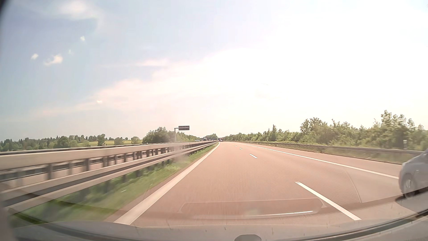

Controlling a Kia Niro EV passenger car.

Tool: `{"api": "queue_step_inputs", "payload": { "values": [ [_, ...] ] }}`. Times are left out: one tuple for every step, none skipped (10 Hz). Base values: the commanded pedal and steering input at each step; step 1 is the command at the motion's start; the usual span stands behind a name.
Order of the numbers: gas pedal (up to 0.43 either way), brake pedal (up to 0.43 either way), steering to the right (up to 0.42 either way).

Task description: Follow the waypoints while adhering to traffic rules and regulations

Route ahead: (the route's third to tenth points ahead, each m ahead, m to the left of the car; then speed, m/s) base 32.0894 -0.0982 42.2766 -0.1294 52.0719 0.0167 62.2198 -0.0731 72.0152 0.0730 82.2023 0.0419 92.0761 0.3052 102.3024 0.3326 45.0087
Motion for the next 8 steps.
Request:
{"api": "queue_step_inputs", "payload": {
  "values": [
    [0.551, 0.0, -0.003],
    [0.539, 0.0, -0.004],
    [0.5, 0.0, -0.004],
    [0.449, 0.0, -0.004],
    [0.429, 0.0, -0.003],
    [0.429, 0.0, -0.004],
    [0.429, 0.0, -0.004],
    [0.409, 0.0, -0.004]
  ]
}}
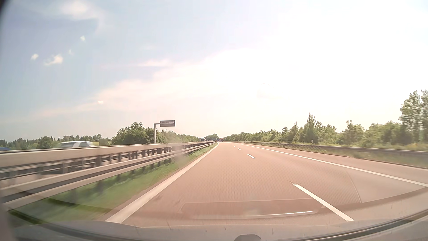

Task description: Follow the waypoints while adhering to traffic rules and regulations

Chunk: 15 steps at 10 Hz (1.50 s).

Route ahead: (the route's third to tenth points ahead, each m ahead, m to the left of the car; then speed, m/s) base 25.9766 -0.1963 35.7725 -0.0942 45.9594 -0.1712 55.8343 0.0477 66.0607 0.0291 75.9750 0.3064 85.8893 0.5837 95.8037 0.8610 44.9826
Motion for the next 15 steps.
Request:
{"api": "queue_step_inputs", "payload": {
  "values": [
    [0.39, 0.0, -0.004],
    [0.37, 0.0, -0.004],
    [0.35, 0.0, -0.004],
    [0.331, 0.0, -0.005],
    [0.311, 0.0, -0.005],
    [0.287, 0.0, -0.006],
    [0.268, 0.0, -0.006],
    [0.26, 0.0, -0.005],
    [0.248, 0.0, -0.005],
    [0.209, 0.0, -0.005],
    [0.138, 0.0, -0.005],
    [0.13, 0.0, -0.005],
    [0.087, 0.0, -0.005],
    [0.0, 0.0, -0.005],
    [0.0, 0.0, -0.005]
  ]
}}
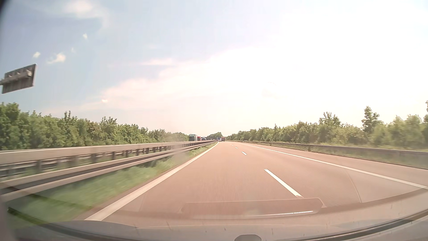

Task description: Follow the waypoints while adhering to traffic rules and regulations

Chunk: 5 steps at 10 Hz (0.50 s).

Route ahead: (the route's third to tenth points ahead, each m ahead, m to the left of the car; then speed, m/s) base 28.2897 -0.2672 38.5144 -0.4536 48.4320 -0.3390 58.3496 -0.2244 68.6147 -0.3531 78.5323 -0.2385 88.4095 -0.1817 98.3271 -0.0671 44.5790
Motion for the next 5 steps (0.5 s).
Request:
{"api": "queue_step_inputs", "payload": {
  "values": [
    [0.0, 0.0, -0.005],
    [0.0, 0.0, -0.004],
    [0.0, 0.0, -0.005],
    [0.0, 0.0, -0.005],
    [0.0, 0.0, -0.004]
  ]
}}
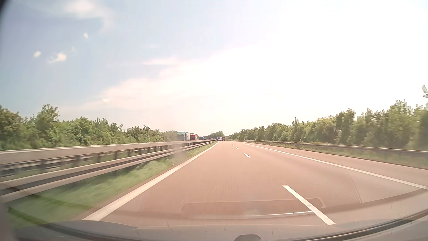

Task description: Follow the waypoints while adhering to traffic rules and regulations

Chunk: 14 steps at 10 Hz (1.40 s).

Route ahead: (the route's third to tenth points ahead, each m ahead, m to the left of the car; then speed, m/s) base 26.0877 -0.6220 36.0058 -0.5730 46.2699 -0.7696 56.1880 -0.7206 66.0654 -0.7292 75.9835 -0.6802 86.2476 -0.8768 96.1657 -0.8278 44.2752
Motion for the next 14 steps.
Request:
{"api": "queue_step_inputs", "payload": {
  "values": [
    [0.0, 0.0, -0.005],
    [0.0, 0.0, -0.005],
    [0.0, 0.0, -0.005],
    [0.0, 0.0, -0.005],
    [0.0, 0.0, -0.005],
    [0.0, 0.0, -0.005],
    [0.0, 0.0, -0.004],
    [0.0, 0.0, -0.004],
    [0.0, 0.0, -0.004],
    [0.0, 0.0, -0.004],
    [0.0, 0.0, -0.005],
    [0.0, 0.0, -0.004],
    [0.0, 0.0, -0.005],
    [0.0, 0.0, -0.005]
  ]
}}
